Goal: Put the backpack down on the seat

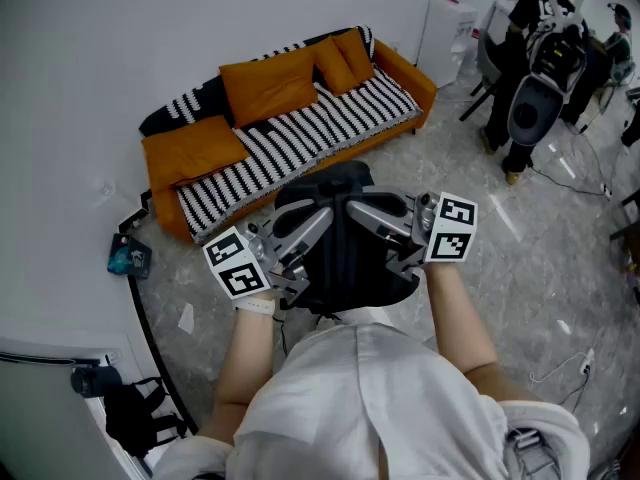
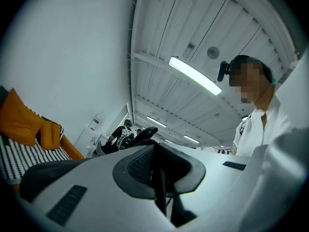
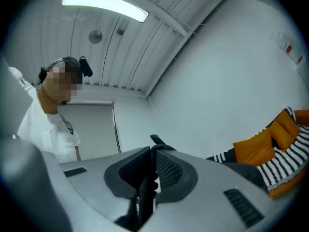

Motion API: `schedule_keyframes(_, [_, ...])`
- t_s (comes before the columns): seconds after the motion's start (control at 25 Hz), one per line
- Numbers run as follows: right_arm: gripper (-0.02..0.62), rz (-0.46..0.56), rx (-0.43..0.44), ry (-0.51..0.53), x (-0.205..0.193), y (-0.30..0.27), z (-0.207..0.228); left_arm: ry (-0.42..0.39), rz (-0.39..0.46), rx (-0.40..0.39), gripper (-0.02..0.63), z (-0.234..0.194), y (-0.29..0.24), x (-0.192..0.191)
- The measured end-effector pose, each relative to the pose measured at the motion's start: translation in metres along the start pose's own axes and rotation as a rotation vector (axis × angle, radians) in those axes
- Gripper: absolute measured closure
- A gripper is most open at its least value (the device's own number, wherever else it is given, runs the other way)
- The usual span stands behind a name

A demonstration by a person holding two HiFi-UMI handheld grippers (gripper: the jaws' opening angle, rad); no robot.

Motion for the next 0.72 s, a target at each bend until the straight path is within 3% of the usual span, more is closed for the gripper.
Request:
schedule_keyframes(0.36, [0.552, 0.013, -0.009, 0.03, 0.003, 0.001, -0.004, -0.003, -0.011, -0.043, 0.558, -0.001, -0.003, 0.002])
schedule_keyframes(0.72, [0.546, -0.032, -0.055, 0.034, -0.003, 0.002, 0.004, 0.022, -0.011, -0.028, 0.558, -0.012, -0.001, -0.005])
Point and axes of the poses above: the fingertips, and each gripper's own axes: y backward along the fingers, z to its right, x out of its top, the point moved 7 cm from there along y, backward along the fingers, and after that the axes turned 12 degrees about z, right-handed, at the moved point
